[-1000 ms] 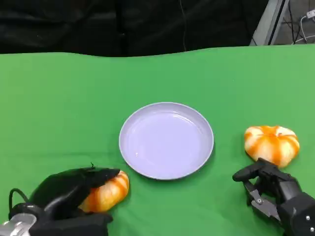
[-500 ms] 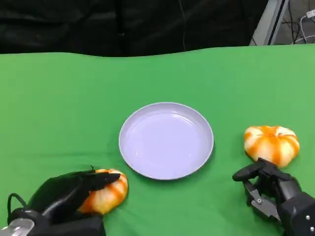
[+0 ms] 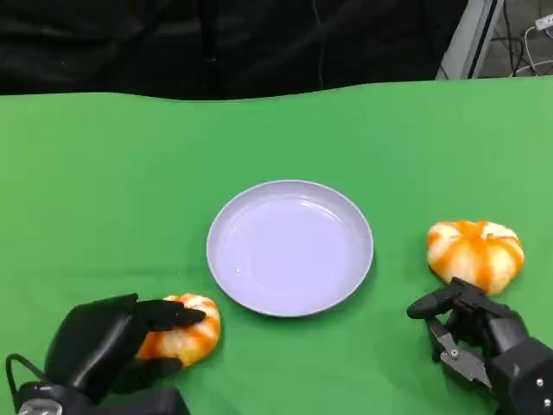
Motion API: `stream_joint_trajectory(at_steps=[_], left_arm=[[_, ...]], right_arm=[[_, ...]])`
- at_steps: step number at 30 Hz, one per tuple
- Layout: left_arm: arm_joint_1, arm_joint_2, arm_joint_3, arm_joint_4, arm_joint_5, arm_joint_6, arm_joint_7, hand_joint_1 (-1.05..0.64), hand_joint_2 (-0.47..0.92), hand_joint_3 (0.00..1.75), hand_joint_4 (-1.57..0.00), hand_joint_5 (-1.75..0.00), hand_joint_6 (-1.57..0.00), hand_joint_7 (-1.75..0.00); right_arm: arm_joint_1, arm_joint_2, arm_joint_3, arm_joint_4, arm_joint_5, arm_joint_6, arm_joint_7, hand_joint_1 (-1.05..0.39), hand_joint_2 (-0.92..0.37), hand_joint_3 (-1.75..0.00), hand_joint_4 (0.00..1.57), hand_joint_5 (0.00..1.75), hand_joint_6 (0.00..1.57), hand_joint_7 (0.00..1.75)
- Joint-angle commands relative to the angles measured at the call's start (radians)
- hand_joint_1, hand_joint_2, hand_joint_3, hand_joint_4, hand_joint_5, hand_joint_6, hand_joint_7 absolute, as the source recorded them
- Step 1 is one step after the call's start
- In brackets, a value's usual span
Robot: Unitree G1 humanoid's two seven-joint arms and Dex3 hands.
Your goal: Grasp the bread from the table and place it into the plate.
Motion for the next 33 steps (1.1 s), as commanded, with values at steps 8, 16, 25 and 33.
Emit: stream_joint_trajectory(at_steps=[8,16,25,33], left_arm=[[0.011,0.009,0.017,0.006,0.016,-0.028,0.121,-0.09,0.56,0.9,-0.94,-1.52,-1.0,-1.0],[0.036,0.018,0.068,-0.127,0.018,-0.006,0.117,-0.07,0.53,0.91,-1.04,-1.34,-1.1,-0.8],[0.056,0.016,0.103,-0.262,0.018,0.016,0.089,-0.06,0.45,1.06,-1.1,-1.27,-1.16,-0.73],[0.052,0.006,0.114,-0.334,0.023,0.018,0.083,-0.06,0.4,1.1,-1.0,-1.47,-1.14,-0.77]], right_arm=[[0.013,-0.011,-0.003,0.004,0.005,0.019,0.001,-0.28,-0.92,-0.43,0.68,1.75,0.75,1.18],[0.009,-0.01,-0.005,0.01,0.009,0.017,0.006,-0.28,-0.92,-0.43,0.68,1.75,0.74,1.19],[0.007,-0.009,-0.003,0.012,0.002,0.02,-0.002,-0.29,-0.92,-0.42,0.67,1.75,0.74,1.18],[0.003,-0.008,0.0,0.019,-0.002,0.016,-0.007,-0.29,-0.92,-0.42,0.67,1.75,0.75,1.18]])
